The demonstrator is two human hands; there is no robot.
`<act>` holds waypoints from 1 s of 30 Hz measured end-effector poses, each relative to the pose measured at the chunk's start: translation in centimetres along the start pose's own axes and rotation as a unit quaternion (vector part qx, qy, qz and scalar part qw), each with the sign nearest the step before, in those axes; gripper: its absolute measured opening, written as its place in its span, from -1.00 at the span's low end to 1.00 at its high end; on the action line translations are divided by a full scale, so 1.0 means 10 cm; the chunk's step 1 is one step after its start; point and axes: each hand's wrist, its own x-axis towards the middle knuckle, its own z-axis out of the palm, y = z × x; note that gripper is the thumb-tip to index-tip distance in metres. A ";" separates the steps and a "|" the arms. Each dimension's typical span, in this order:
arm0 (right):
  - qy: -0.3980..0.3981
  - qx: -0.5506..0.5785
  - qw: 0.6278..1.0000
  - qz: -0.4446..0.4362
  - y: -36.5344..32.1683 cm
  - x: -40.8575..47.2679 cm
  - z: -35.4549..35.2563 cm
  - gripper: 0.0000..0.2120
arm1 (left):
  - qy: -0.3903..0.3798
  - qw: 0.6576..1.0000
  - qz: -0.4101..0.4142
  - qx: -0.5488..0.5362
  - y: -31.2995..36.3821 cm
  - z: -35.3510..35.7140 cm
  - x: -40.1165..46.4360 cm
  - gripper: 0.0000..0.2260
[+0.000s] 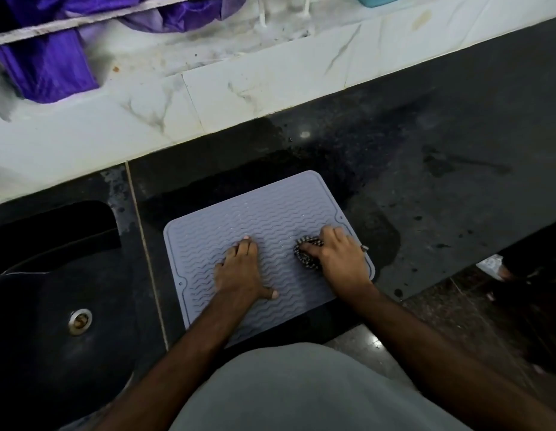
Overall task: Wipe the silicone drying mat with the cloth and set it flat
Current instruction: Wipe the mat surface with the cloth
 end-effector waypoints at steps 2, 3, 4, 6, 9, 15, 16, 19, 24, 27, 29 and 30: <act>-0.008 -0.030 0.999 0.008 0.19 0.04 -0.04 -0.62 | -0.008 1.000 -0.010 0.004 0.03 -0.01 0.01 0.24; -0.008 -0.043 0.999 0.010 0.28 0.05 -0.05 -0.65 | -0.011 1.000 -0.014 0.006 0.05 -0.01 0.01 0.24; -0.008 -0.050 0.999 0.012 0.35 0.06 -0.06 -0.67 | -0.014 1.000 -0.018 0.006 0.07 -0.01 0.01 0.23; -0.009 -0.061 0.998 0.020 0.46 0.06 -0.08 -0.68 | -0.013 1.000 -0.023 0.005 0.09 -0.02 0.00 0.23; -0.018 -0.069 0.995 0.065 0.56 0.02 -0.14 -0.63 | -0.011 1.000 -0.026 -0.005 0.09 -0.01 -0.01 0.23; -0.095 -0.003 0.979 0.179 0.56 -0.13 -0.30 -0.63 | -0.001 1.000 -0.023 -0.006 0.09 0.00 -0.03 0.20; -0.097 0.035 0.976 0.190 0.52 -0.17 -0.33 -0.58 | 0.000 1.000 -0.022 -0.008 0.09 0.00 -0.02 0.19; -0.060 0.108 0.969 0.215 0.42 -0.26 -0.36 -0.45 | 0.003 1.000 -0.017 -0.007 0.08 0.02 -0.02 0.20; -0.049 0.082 0.969 0.230 0.40 -0.17 -0.20 -0.59 | 0.009 1.000 -0.010 -0.006 0.07 0.03 -0.03 0.21; -0.087 0.045 0.971 0.219 0.23 -0.11 -0.13 -0.68 | 0.010 1.000 -0.004 -0.011 0.05 0.03 -0.03 0.20; -0.089 0.044 0.971 0.219 0.08 -0.06 -0.13 -0.72 | 0.008 1.000 -0.001 -0.017 0.03 0.04 -0.02 0.20; -0.087 0.048 0.971 0.216 0.01 -0.04 -0.14 -0.73 | 0.006 1.000 0.001 -0.018 0.02 0.04 -0.01 0.20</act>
